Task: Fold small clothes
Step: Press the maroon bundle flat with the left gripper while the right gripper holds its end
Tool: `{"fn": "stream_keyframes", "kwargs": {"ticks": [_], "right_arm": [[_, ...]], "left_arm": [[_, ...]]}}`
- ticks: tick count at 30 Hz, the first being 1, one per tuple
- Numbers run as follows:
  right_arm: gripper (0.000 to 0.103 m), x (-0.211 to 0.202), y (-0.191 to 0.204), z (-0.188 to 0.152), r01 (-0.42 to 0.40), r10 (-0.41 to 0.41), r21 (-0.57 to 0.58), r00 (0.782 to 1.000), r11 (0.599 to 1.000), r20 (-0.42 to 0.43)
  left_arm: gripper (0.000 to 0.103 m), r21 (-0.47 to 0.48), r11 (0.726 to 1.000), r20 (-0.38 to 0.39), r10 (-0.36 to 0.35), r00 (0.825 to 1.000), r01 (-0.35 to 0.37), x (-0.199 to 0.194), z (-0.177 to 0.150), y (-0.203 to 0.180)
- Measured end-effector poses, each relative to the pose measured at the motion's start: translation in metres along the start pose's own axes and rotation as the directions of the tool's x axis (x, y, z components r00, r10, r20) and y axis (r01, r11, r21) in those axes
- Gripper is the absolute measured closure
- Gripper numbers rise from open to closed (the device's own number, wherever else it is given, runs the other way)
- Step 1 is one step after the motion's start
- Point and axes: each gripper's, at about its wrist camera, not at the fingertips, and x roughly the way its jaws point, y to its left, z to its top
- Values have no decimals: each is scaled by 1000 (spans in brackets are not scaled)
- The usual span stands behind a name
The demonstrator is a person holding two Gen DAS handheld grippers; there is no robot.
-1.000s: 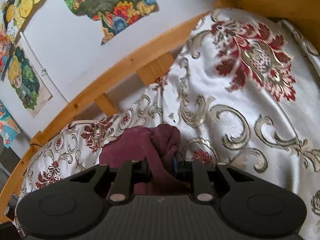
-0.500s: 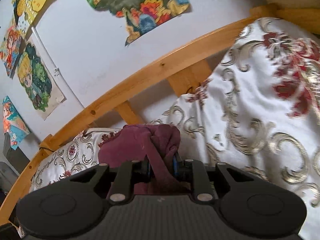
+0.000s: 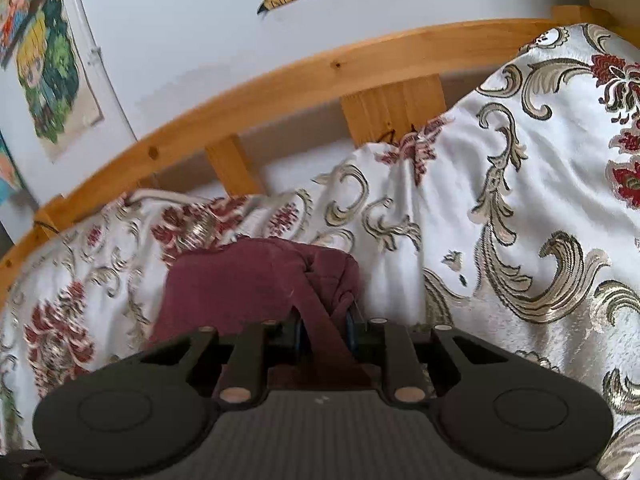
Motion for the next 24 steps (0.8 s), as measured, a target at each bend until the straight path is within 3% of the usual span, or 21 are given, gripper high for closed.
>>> {"fn": "stream_keyframes", "kwargs": {"ticks": [18,24], "right_arm": [[78,24,19,6,93,-95,-139,995,986,-5],[71,26,19,2,113,-113,-144,994,983,4]], "left_arm": [[43,-57,998,-32,-40,999,38,10,-7,5],[41,-93,994,-43,-54,998,50,11,-5,12]]}}
